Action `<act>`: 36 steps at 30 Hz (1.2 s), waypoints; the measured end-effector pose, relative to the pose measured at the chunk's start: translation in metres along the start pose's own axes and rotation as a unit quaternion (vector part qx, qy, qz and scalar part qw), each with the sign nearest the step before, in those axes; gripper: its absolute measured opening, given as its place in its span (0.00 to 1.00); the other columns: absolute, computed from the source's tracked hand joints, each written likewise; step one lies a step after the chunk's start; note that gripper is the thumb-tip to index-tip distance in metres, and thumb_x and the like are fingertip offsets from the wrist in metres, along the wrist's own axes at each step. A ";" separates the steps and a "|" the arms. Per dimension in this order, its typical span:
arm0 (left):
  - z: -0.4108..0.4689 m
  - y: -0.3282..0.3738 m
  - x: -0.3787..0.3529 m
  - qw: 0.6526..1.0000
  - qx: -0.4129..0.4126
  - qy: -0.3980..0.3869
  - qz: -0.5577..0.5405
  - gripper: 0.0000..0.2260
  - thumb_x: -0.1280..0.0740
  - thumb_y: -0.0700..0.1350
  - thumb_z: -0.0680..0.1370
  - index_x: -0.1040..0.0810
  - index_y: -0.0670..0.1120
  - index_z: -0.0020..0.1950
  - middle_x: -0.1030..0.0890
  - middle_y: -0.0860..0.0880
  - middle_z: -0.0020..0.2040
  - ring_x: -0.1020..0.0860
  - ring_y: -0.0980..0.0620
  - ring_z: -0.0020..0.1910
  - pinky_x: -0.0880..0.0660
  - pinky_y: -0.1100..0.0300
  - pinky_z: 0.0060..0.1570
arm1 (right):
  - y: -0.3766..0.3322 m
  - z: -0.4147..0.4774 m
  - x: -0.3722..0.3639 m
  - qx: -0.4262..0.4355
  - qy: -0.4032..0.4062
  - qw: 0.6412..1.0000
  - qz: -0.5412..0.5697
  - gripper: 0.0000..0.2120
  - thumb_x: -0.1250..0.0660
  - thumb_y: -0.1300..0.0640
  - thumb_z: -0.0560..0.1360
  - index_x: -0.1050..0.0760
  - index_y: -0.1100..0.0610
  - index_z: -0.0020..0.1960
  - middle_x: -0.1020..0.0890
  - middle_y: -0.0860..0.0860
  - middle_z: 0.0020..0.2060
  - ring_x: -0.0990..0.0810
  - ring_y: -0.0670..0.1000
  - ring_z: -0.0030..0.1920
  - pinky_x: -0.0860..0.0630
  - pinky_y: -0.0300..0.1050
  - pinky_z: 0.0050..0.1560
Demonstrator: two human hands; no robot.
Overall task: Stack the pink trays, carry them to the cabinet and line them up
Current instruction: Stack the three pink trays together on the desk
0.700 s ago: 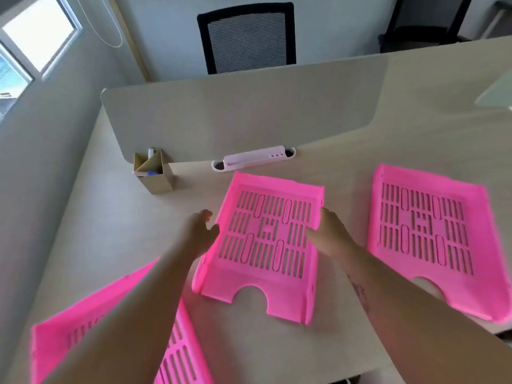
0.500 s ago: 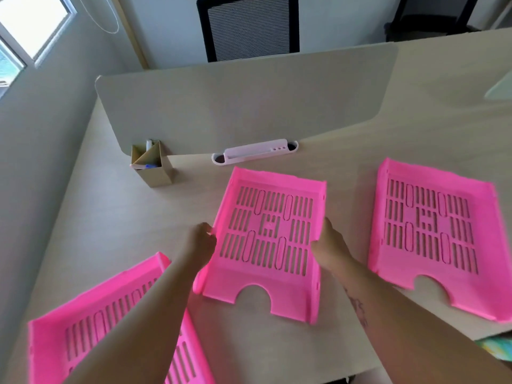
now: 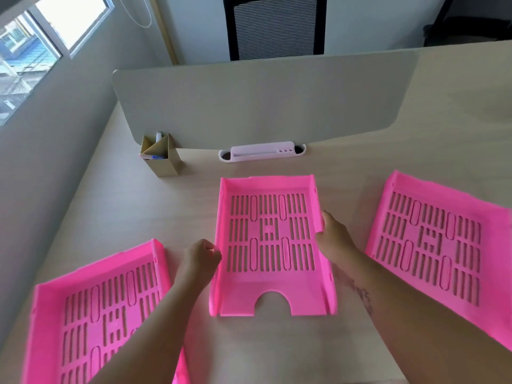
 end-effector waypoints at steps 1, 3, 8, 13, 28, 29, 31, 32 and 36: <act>-0.003 0.006 0.003 1.000 -0.006 0.015 0.016 0.11 0.36 0.43 0.76 0.22 0.40 0.55 0.19 0.43 0.52 0.22 0.47 0.43 0.27 0.55 0.43 | 0.001 -0.002 0.007 0.010 -0.004 1.000 0.003 0.32 0.42 0.67 0.78 0.47 0.58 0.80 0.32 0.61 0.73 0.22 0.63 0.62 0.21 0.49 0.52; -0.010 0.028 0.008 0.996 -0.045 0.067 0.045 0.15 0.35 0.46 0.77 0.25 0.41 0.61 0.21 0.43 0.58 0.22 0.43 0.53 0.27 0.55 0.47 | 0.006 -0.003 0.030 0.030 0.012 0.999 -0.001 0.31 0.39 0.63 0.77 0.44 0.61 0.78 0.33 0.61 0.75 0.27 0.61 0.69 0.29 0.53 0.67; -0.030 0.135 -0.038 0.976 -0.211 0.049 0.008 0.06 0.34 0.43 0.76 0.22 0.42 0.49 0.17 0.44 0.46 0.19 0.44 0.43 0.21 0.50 0.44 | 0.047 -0.011 0.122 0.050 0.101 0.994 -0.010 0.23 0.38 0.61 0.77 0.31 0.64 0.71 0.24 0.62 0.66 0.23 0.59 0.64 0.27 0.51 0.63; -0.057 0.222 -0.124 0.965 -0.254 -0.037 -0.051 0.09 0.32 0.42 0.74 0.21 0.42 0.53 0.16 0.44 0.49 0.19 0.46 0.43 0.23 0.56 0.45 | 0.136 -0.025 0.188 0.000 0.136 0.989 -0.055 0.18 0.39 0.58 0.79 0.29 0.62 0.67 0.25 0.59 0.64 0.20 0.57 0.56 0.23 0.51 0.57; -0.092 0.256 -0.220 0.970 -0.189 -0.152 0.014 0.10 0.41 0.40 0.77 0.26 0.43 0.37 0.27 0.52 0.32 0.26 0.49 0.34 0.31 0.62 0.27 | 0.253 -0.065 0.230 -0.155 0.229 0.956 0.102 0.18 0.43 0.68 0.77 0.29 0.62 0.65 0.21 0.55 0.42 0.23 0.50 0.30 0.30 0.41 0.26; -0.092 0.259 -0.208 0.971 -0.194 -0.136 0.004 0.12 0.40 0.40 0.77 0.29 0.46 0.33 0.29 0.53 0.30 0.27 0.49 0.32 0.35 0.63 0.26 | 0.240 -0.066 0.237 -0.131 0.242 0.955 0.109 0.18 0.42 0.67 0.76 0.28 0.62 0.66 0.21 0.54 0.42 0.24 0.49 0.31 0.31 0.40 0.27; -0.091 0.257 -0.177 0.976 -0.194 -0.101 -0.021 0.16 0.40 0.40 0.77 0.33 0.50 0.30 0.30 0.54 0.28 0.30 0.53 0.28 0.37 0.64 0.25 | 0.208 -0.065 0.245 -0.090 0.258 0.953 0.128 0.21 0.41 0.67 0.76 0.27 0.61 0.68 0.21 0.54 0.46 0.25 0.44 0.33 0.32 0.39 0.28; -0.088 0.251 -0.162 0.978 -0.191 -0.080 -0.030 0.15 0.40 0.40 0.77 0.31 0.49 0.29 0.29 0.53 0.28 0.30 0.54 0.28 0.35 0.64 0.25 | 0.191 -0.064 0.245 -0.070 0.260 0.953 0.137 0.22 0.40 0.67 0.76 0.28 0.60 0.69 0.21 0.54 0.47 0.25 0.43 0.33 0.33 0.38 0.28; -0.076 0.205 -0.096 0.986 -0.161 0.013 -0.041 0.13 0.39 0.43 0.77 0.23 0.39 0.35 0.25 0.47 0.29 0.29 0.49 0.28 0.31 0.60 0.29 | 0.117 -0.055 0.216 0.001 0.226 0.956 0.187 0.24 0.42 0.68 0.77 0.32 0.58 0.73 0.22 0.52 0.53 0.28 0.37 0.36 0.33 0.32 0.31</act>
Point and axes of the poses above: each hand's wrist, its own z-axis towards the middle knuckle, its own x-axis out of the back of the hand, y = z × x, the point moved 6 cm from there along z, towards the middle knuckle
